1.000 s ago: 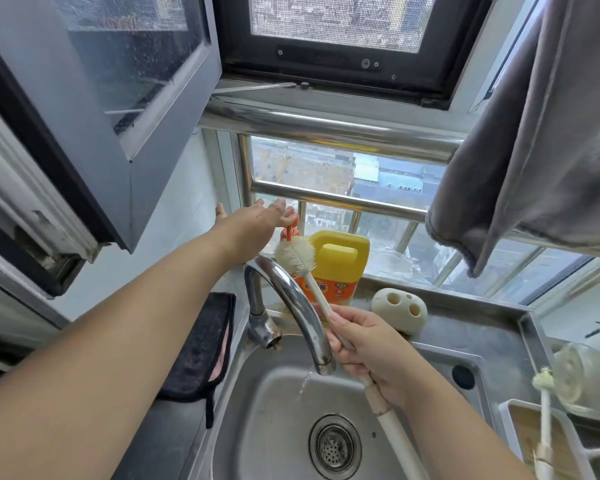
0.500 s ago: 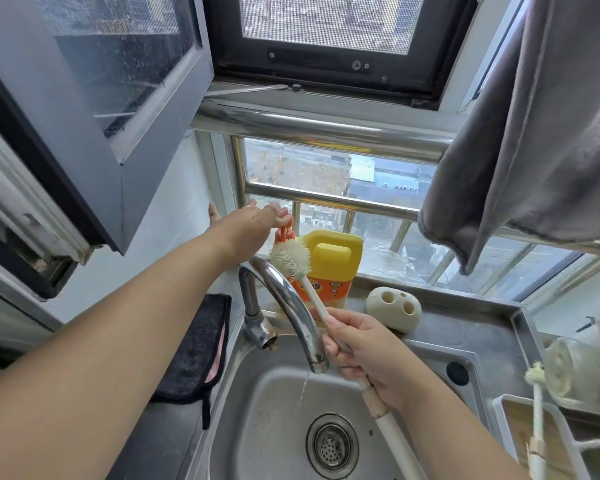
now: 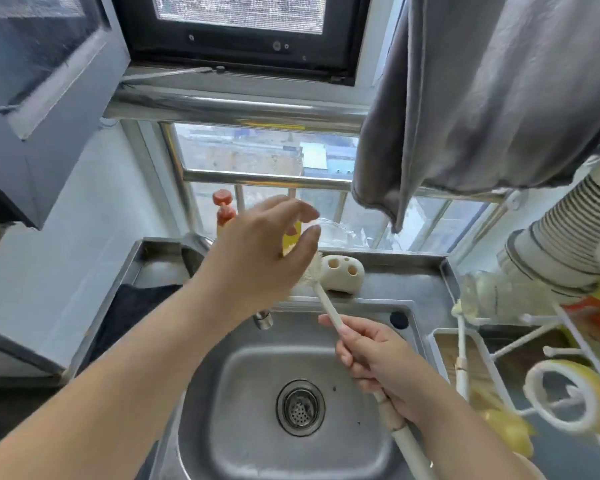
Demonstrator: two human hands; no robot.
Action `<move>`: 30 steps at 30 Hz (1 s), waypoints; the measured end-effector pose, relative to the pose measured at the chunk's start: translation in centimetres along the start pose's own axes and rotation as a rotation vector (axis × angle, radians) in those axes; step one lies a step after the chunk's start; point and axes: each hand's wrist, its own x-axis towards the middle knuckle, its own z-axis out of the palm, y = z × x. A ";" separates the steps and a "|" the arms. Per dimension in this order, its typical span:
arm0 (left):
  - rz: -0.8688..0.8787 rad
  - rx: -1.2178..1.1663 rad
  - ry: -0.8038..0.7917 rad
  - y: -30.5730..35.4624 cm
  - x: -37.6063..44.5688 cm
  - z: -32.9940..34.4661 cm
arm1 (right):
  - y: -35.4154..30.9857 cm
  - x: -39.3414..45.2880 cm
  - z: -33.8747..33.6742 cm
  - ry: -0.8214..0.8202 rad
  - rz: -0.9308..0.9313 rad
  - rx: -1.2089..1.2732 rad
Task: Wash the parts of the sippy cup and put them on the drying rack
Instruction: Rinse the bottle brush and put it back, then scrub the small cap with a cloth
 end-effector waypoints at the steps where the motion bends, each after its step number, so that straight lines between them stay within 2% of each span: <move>1: 0.058 0.001 0.001 0.6 -0.7 1.1 | 0.4 -0.8 -0.5 0.029 -0.006 0.007; 3: 0.165 -0.006 0.042 0.9 -2.1 3.4 | 1.2 -2.4 -1.5 0.078 -0.008 0.014; 5: 0.195 -0.047 0.075 1.2 -3.9 5.6 | 2.0 -4.1 -2.5 0.122 0.003 0.017; 8: 0.106 -0.173 0.063 2.1 -7.7 9.3 | 3.7 -6.8 -3.7 0.184 0.024 0.058; 12: -0.091 -0.286 -0.227 2.3 -13.5 15.1 | 7.0 -10.1 -5.4 0.312 0.052 0.105; 16: 0.028 -0.289 -0.638 4.5 -17.7 20.1 | 10.1 -14.6 -7.6 0.428 0.108 0.120; 19: 0.081 -0.309 -0.798 7.7 -19.4 23.3 | 11.4 -17.5 -9.1 0.488 0.142 0.123; 23: 0.100 -0.227 -0.757 11.6 -19.8 26.8 | 12.7 -20.1 -11.6 0.538 0.164 0.079; 27: 0.283 -0.119 -0.665 13.1 -19.9 29.9 | 14.5 -22.8 -14.2 0.564 0.191 0.054; 30: 0.294 -0.091 -0.592 13.6 -20.3 31.4 | 15.9 -24.5 -15.8 0.570 0.211 0.053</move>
